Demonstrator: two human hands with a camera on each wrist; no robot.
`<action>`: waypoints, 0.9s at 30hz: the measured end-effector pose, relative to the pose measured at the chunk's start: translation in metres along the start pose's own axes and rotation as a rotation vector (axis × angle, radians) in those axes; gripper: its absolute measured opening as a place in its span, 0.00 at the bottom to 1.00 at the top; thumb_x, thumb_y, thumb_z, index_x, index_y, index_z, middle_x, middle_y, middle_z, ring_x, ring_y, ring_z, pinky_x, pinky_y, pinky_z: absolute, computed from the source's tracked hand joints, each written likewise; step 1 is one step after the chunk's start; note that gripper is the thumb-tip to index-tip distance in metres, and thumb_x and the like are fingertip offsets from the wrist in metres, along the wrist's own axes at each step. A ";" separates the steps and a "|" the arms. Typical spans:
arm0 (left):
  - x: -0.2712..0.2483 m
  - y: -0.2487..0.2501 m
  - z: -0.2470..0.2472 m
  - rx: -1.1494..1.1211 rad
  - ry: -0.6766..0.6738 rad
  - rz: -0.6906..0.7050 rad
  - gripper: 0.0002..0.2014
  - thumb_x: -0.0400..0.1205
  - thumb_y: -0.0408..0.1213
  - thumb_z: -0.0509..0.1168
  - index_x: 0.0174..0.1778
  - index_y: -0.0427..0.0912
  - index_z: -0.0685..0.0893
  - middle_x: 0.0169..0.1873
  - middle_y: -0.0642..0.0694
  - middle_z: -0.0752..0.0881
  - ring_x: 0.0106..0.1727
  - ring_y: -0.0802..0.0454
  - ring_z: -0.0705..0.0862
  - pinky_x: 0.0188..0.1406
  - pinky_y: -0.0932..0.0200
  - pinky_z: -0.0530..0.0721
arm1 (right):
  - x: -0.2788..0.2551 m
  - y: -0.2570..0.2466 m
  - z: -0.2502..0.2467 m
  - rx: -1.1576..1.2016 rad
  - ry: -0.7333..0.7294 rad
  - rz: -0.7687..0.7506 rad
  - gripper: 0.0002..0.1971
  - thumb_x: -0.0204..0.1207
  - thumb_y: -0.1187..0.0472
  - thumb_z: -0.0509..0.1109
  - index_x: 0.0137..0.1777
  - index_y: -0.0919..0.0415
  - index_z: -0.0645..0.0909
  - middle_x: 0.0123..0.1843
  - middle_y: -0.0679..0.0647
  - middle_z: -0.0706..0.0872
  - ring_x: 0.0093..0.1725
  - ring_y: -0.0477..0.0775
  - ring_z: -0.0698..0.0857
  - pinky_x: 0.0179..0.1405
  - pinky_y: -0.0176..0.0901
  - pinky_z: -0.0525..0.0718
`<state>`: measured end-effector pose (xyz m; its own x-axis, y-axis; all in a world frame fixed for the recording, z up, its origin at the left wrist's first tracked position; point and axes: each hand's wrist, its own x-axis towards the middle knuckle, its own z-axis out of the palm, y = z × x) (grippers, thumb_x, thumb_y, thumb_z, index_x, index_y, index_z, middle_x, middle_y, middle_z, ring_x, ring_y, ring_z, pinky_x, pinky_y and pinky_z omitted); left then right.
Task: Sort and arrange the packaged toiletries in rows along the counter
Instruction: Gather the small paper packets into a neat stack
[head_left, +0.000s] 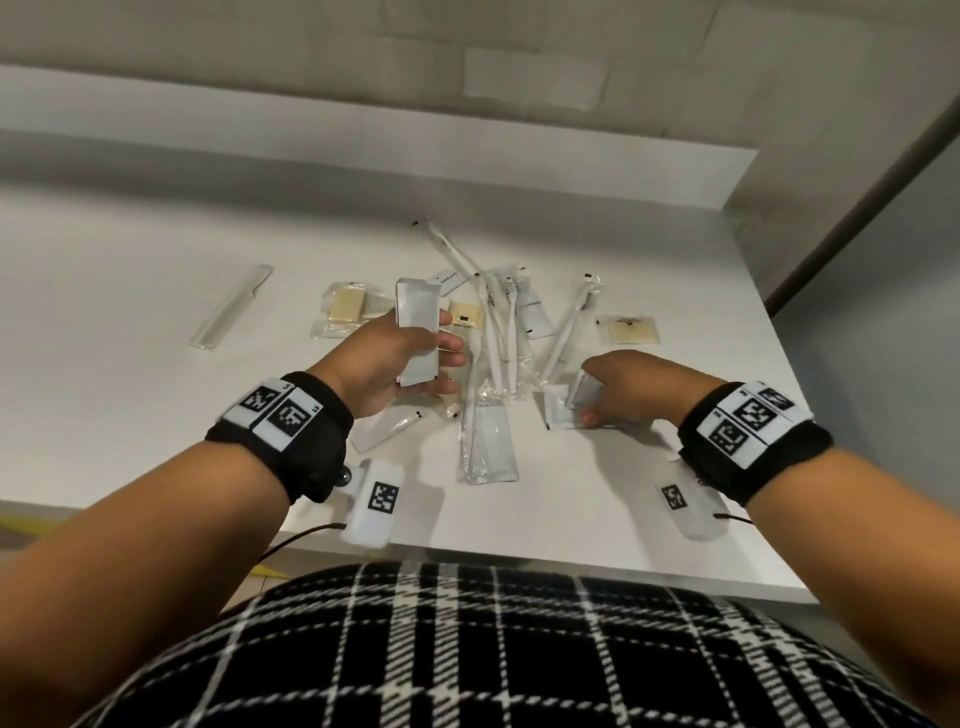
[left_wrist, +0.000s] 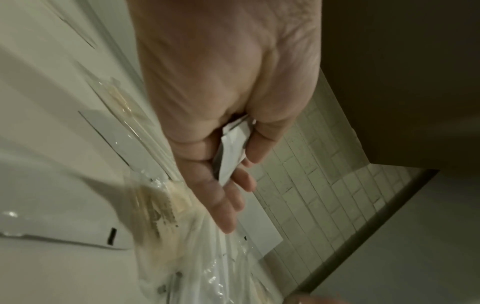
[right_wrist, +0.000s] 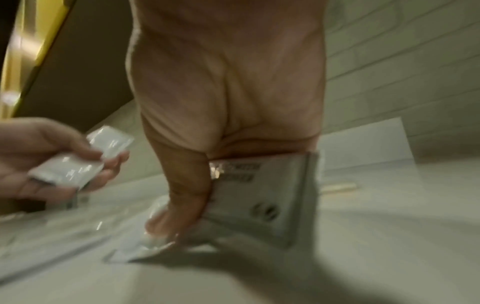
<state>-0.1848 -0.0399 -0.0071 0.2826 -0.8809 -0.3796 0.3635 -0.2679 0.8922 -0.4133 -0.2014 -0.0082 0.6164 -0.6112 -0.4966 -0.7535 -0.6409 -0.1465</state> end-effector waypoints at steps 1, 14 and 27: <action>0.000 0.000 0.002 -0.001 -0.004 -0.002 0.19 0.74 0.33 0.67 0.61 0.40 0.77 0.48 0.39 0.86 0.56 0.38 0.87 0.50 0.38 0.86 | -0.004 -0.001 -0.008 0.042 0.022 -0.008 0.16 0.74 0.51 0.74 0.56 0.57 0.75 0.60 0.56 0.83 0.53 0.57 0.81 0.46 0.45 0.79; 0.002 0.008 0.016 -0.161 -0.216 0.022 0.37 0.77 0.66 0.51 0.72 0.42 0.79 0.64 0.37 0.85 0.64 0.39 0.84 0.63 0.38 0.81 | 0.004 -0.120 -0.015 0.963 0.325 -0.156 0.17 0.73 0.47 0.74 0.43 0.63 0.88 0.40 0.54 0.92 0.41 0.54 0.90 0.47 0.49 0.88; -0.002 -0.023 0.021 1.028 -0.058 0.113 0.25 0.73 0.45 0.75 0.64 0.49 0.75 0.50 0.50 0.86 0.47 0.49 0.84 0.43 0.56 0.82 | -0.027 -0.084 0.031 0.084 0.105 -0.107 0.35 0.58 0.33 0.76 0.61 0.49 0.73 0.55 0.45 0.79 0.53 0.52 0.82 0.48 0.48 0.82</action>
<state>-0.2124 -0.0405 -0.0218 0.2150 -0.9318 -0.2923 -0.6039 -0.3621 0.7101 -0.3735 -0.1165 -0.0095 0.7114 -0.5894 -0.3829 -0.6960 -0.6665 -0.2671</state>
